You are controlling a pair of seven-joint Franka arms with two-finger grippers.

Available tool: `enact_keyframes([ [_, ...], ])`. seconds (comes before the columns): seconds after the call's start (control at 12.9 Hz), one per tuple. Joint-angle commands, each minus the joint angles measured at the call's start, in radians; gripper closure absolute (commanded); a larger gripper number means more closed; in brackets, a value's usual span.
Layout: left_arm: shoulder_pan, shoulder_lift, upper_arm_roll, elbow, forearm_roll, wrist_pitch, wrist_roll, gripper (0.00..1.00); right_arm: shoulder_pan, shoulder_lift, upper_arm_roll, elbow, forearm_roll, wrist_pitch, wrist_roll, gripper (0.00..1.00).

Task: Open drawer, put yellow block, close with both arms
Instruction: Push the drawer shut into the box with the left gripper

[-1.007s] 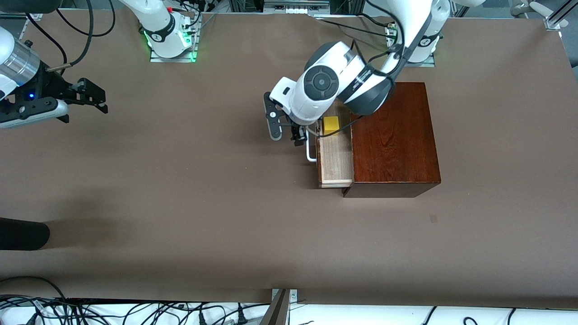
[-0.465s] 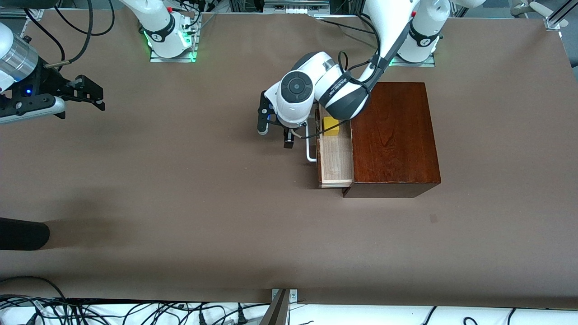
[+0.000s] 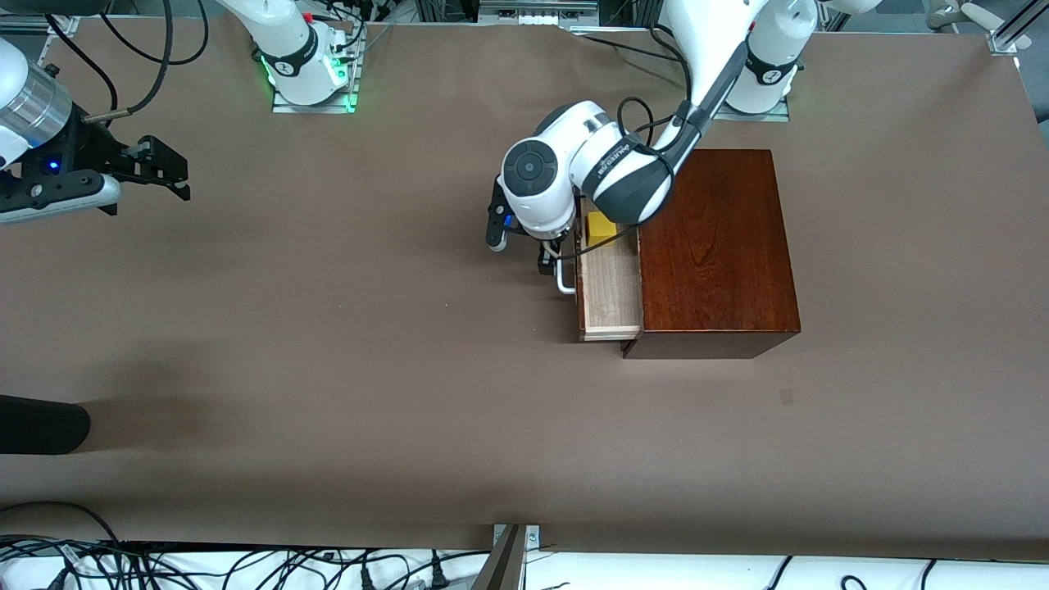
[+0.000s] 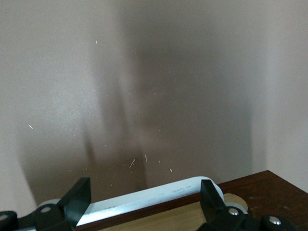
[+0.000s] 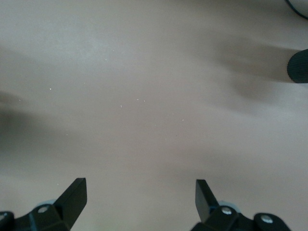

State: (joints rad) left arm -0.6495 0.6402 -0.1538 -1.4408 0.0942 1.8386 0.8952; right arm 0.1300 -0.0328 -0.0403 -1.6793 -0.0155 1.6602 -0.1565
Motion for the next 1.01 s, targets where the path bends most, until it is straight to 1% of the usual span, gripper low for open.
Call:
enact_keyframes([
  [0.0, 0.021, -0.004, 0.017, 0.005, 0.085, -0.126, 0.019, 0.0, -0.01, -0.001, 0.011, 0.021, 0.0, -0.028, 0.012, 0.0],
  [0.31, 0.033, -0.008, 0.017, 0.005, 0.151, -0.191, 0.022, 0.0, -0.015, 0.007, 0.007, 0.023, 0.0, -0.036, 0.015, 0.0],
  [0.7, 0.033, -0.013, 0.033, 0.008, 0.17, -0.249, 0.01, 0.0, -0.015, 0.007, 0.007, 0.021, -0.001, -0.036, 0.014, 0.0],
  [0.93, 0.031, -0.011, 0.033, 0.006, 0.17, -0.249, 0.008, 0.0, -0.017, 0.008, 0.005, 0.021, -0.001, -0.036, 0.015, 0.0],
])
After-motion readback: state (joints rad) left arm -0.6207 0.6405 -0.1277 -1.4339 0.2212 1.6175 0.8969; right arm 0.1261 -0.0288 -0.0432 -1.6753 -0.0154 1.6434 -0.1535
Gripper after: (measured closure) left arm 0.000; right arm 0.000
